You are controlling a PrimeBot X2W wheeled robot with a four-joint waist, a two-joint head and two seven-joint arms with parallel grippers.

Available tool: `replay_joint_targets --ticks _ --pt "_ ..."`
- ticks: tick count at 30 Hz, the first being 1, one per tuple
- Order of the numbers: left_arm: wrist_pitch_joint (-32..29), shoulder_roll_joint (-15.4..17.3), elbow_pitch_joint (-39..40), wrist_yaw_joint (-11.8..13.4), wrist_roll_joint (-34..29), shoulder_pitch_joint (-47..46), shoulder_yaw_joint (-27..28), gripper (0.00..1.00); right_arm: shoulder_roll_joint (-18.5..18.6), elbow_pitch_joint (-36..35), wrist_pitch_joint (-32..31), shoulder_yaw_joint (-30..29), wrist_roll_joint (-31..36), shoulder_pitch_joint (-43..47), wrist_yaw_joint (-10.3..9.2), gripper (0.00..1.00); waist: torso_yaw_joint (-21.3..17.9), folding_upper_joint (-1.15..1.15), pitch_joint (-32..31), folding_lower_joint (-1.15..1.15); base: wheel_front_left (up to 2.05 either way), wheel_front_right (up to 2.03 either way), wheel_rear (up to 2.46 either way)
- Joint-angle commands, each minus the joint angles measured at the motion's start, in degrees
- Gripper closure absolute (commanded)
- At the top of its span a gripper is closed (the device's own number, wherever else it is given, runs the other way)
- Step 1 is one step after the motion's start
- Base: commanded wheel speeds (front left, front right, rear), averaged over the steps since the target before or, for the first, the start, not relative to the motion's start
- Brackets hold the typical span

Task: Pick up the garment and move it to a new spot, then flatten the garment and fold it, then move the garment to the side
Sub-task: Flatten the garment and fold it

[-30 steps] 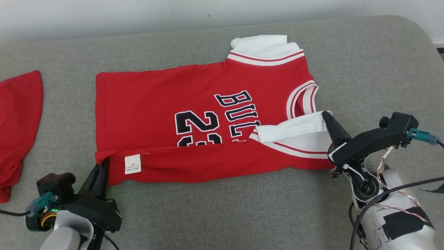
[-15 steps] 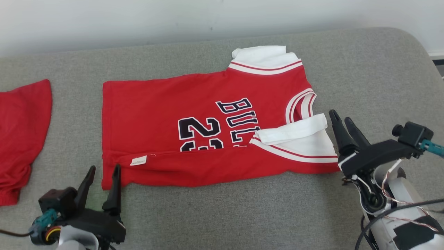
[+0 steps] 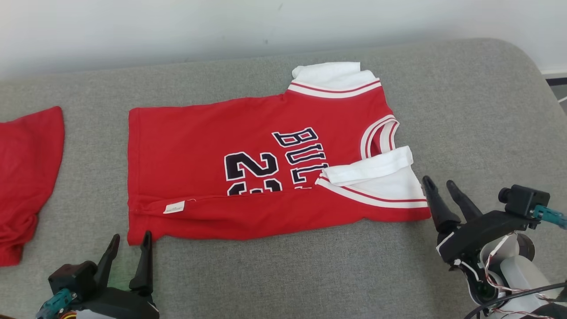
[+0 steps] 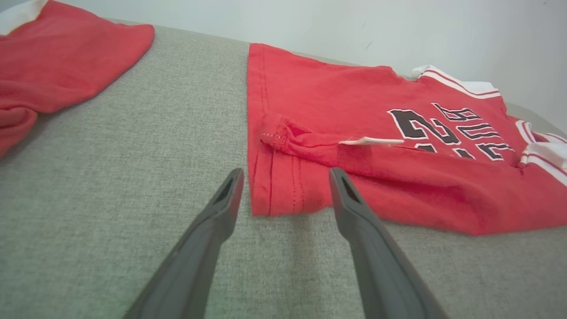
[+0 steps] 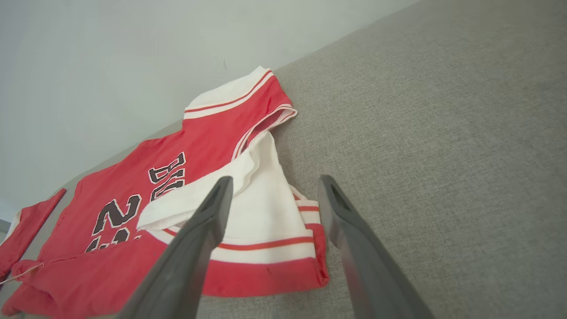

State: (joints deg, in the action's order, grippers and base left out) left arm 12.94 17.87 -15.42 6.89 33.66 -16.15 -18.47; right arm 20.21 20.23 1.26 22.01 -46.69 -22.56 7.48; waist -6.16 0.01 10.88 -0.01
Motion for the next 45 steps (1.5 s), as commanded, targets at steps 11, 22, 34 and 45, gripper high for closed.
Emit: replay_joint_targets --ticks 11,22,34,45 --pt "0.54 -0.45 -4.61 -0.74 0.21 -2.75 -0.80 0.00 -1.23 3.83 -1.15 2.03 6.50 -0.94 0.02 0.00 -0.69 -0.01 2.15 0.01 0.00 0.00 0.00" --pt "1.11 -1.40 -8.87 -2.32 0.80 -4.50 -1.43 1.00 -2.65 6.80 -1.66 3.43 6.40 -2.26 0.02 1.00 -0.47 -0.01 2.64 0.01 0.00 0.00 0.00" --pt "1.82 -1.47 -5.21 -1.40 0.57 1.27 -1.06 1.00 -1.80 2.19 -0.40 0.25 1.66 3.77 0.02 1.00 0.42 -0.01 -1.81 0.01 0.00 0.00 0.00" --pt "1.33 -0.95 3.64 1.61 0.75 10.33 -1.36 1.00 -0.61 -10.04 -6.94 -7.23 1.98 17.62 -0.01 1.00 0.44 -0.01 -4.64 0.01 0.00 0.00 0.00"
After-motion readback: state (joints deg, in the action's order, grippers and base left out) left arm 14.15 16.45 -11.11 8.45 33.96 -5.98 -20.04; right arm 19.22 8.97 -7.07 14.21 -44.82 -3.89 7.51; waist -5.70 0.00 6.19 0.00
